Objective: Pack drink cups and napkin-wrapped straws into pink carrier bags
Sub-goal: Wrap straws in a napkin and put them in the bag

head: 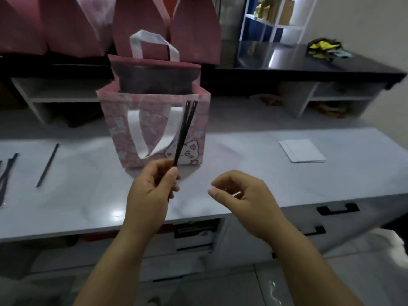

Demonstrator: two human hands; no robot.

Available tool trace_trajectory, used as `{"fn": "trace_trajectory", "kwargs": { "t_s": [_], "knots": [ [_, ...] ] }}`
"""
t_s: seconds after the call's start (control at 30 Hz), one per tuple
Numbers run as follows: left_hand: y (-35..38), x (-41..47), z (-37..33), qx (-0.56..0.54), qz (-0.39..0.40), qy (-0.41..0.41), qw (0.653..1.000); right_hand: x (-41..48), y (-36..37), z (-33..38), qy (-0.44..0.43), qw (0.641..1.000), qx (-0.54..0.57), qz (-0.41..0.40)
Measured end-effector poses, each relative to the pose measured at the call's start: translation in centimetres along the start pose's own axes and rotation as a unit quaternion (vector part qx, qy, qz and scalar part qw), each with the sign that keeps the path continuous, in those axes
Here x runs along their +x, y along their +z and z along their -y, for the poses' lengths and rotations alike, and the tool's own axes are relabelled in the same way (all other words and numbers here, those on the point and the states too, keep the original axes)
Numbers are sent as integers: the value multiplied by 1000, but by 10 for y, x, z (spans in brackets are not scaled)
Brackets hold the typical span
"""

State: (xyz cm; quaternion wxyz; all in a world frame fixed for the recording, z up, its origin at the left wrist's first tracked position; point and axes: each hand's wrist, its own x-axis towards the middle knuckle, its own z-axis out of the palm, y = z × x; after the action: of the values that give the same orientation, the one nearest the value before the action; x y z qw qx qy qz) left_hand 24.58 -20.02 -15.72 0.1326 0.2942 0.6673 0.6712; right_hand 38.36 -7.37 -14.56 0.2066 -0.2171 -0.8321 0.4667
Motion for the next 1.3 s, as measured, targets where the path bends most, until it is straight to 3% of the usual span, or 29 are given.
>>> {"fn": "trace_trajectory", "kwargs": {
  "t_s": [0.4, 0.67, 0.9, 1.3],
  "knots": [
    [140, 30, 23, 0, 124, -115, 986, -16, -114, -88, 178, 973, -21, -148],
    [233, 110, 55, 41, 202, -141, 968, 34, -182, -154, 274, 944, -61, -173],
    [287, 172, 82, 77, 226, -158, 958, 87, -222, -208, 335, 910, -111, -220],
    [339, 194, 103, 153, 213, -190, 946, 150, -265, -284, 362, 886, -246, -151]
  ]
}}
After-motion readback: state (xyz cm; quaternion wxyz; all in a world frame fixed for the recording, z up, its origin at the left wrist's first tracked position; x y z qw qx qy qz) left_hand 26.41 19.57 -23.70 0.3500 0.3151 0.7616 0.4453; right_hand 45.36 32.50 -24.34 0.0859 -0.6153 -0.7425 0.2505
